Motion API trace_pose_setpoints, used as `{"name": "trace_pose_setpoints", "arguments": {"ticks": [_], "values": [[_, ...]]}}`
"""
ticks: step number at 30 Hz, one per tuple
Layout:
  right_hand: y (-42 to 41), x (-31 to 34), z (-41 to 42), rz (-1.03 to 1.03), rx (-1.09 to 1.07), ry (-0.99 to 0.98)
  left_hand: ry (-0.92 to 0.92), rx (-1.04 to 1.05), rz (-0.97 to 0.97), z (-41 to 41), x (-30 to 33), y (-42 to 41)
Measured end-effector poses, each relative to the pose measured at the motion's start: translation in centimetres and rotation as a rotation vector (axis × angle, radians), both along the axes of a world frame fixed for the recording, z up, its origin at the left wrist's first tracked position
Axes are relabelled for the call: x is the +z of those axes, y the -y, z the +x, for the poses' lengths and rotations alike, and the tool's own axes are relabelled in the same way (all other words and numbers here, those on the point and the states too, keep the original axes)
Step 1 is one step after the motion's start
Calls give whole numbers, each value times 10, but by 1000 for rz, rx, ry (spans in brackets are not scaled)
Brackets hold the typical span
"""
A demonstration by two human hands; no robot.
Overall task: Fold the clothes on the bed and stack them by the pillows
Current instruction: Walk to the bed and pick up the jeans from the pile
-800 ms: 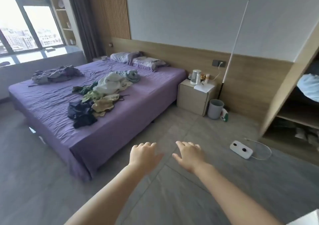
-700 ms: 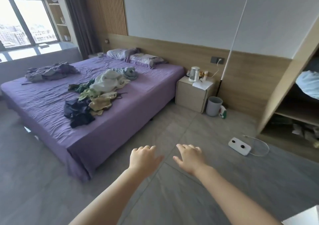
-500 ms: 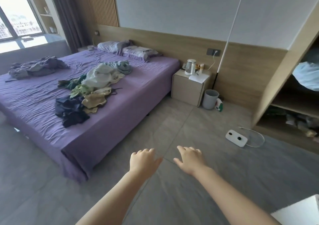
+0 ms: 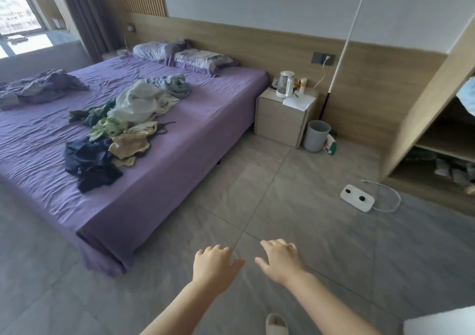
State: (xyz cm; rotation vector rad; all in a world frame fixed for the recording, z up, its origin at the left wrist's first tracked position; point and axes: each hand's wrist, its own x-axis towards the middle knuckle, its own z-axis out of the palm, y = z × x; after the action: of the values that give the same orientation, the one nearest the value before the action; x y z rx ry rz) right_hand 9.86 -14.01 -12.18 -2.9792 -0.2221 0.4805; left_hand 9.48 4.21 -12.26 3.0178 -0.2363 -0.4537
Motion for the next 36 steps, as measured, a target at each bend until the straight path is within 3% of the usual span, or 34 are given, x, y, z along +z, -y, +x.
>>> {"name": "trace_pose_setpoints", "arguments": {"ticks": [19, 36], "values": [[78, -25, 181, 12, 98, -110, -143, 206, -57, 157, -11, 93], [44, -26, 391, 35, -43, -145, -181, 133, -45, 389, -25, 53]]}}
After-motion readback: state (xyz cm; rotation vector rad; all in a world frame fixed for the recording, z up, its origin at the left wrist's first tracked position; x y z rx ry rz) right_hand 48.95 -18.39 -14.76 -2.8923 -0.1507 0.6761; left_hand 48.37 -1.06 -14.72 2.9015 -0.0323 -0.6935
